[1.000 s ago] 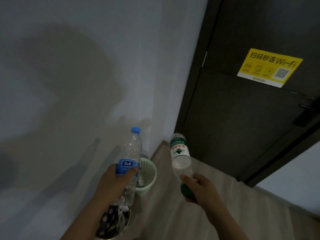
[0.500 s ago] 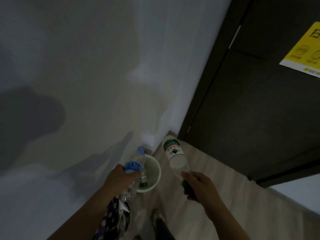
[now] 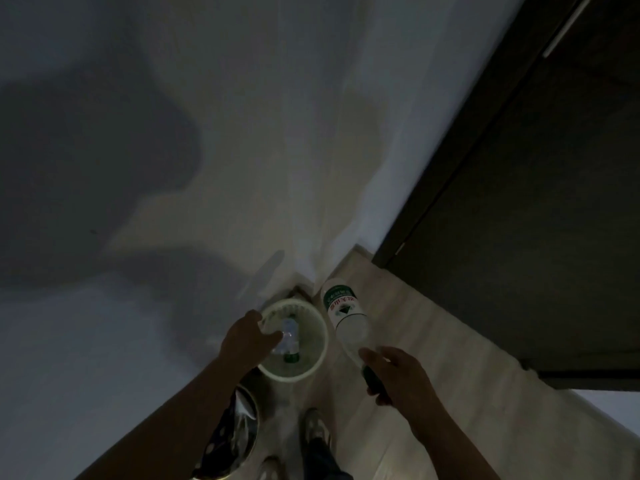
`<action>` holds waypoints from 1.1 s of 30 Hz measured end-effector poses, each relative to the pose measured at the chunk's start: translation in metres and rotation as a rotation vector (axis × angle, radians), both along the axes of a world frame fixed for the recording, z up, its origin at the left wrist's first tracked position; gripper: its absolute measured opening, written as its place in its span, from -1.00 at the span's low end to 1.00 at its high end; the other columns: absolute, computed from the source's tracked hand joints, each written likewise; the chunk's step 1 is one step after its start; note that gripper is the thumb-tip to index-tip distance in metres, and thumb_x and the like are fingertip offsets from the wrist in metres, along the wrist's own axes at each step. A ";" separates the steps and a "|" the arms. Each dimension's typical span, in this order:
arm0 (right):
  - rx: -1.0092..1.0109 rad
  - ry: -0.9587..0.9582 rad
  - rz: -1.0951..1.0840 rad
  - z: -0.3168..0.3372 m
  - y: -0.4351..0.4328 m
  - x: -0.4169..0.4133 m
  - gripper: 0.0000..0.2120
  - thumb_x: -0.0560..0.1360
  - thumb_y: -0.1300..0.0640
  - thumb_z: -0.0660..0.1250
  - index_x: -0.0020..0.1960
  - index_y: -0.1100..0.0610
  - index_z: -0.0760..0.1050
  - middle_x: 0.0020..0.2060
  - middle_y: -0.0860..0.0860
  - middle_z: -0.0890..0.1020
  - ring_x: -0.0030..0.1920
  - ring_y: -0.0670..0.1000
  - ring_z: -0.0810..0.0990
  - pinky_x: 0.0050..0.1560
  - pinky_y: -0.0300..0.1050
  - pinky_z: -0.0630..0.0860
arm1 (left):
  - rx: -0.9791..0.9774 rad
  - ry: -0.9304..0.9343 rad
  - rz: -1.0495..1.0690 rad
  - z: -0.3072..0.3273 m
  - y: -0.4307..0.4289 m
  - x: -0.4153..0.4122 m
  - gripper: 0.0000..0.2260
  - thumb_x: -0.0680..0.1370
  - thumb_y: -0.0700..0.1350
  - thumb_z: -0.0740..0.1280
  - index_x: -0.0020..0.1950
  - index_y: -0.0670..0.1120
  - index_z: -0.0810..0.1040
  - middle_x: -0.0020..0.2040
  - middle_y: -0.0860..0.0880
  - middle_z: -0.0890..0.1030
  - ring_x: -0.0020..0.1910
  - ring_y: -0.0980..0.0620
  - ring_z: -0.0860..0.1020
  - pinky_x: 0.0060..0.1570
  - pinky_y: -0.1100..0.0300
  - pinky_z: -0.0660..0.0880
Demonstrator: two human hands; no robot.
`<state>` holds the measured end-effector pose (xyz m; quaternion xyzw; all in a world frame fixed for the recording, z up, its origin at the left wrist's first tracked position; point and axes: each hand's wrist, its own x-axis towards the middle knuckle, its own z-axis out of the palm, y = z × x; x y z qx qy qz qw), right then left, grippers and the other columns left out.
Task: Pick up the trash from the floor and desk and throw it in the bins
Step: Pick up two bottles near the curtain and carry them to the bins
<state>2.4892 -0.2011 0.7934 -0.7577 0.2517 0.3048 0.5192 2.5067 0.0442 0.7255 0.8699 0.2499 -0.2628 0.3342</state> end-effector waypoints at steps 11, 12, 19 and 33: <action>-0.243 0.033 0.347 -0.041 0.021 0.039 -0.63 0.46 0.01 0.41 0.11 0.24 0.47 -0.18 0.13 0.59 -0.24 0.08 0.58 -0.23 -0.10 0.54 | 0.053 0.037 -0.195 0.020 0.017 -0.043 -0.54 0.56 0.04 0.29 0.40 -0.11 0.34 0.36 -0.09 0.43 0.37 -0.01 0.38 0.31 0.23 0.28; -0.272 0.018 0.409 -0.040 0.026 0.043 -0.72 0.44 0.00 0.41 -0.04 0.20 0.48 -0.19 0.13 0.58 -0.25 0.08 0.56 -0.19 -0.10 0.54 | 0.063 0.030 -0.211 0.023 0.018 -0.047 -0.50 0.55 0.08 0.26 0.42 -0.11 0.33 0.37 -0.08 0.42 0.38 0.00 0.37 0.30 0.25 0.27; -0.482 -0.540 1.127 -0.053 0.074 0.069 -0.64 -0.22 0.06 0.65 -0.49 0.05 0.61 -0.60 0.06 0.49 -0.57 0.03 0.53 -0.57 -0.32 0.38 | 0.195 -0.050 -0.131 0.037 0.025 -0.082 -0.57 0.53 0.01 0.31 0.38 0.00 0.40 0.30 0.02 0.51 0.29 0.04 0.46 0.22 0.24 0.35; -0.598 -0.369 1.348 -0.096 0.167 0.086 -0.47 0.47 -0.12 0.36 0.27 0.23 0.45 0.21 0.17 0.56 0.26 0.13 0.50 0.15 -0.10 0.44 | 0.289 0.029 0.221 0.064 0.045 -0.153 -0.70 0.50 -0.02 0.30 0.22 -0.02 0.51 0.14 0.01 0.58 0.14 0.00 0.54 0.12 0.14 0.48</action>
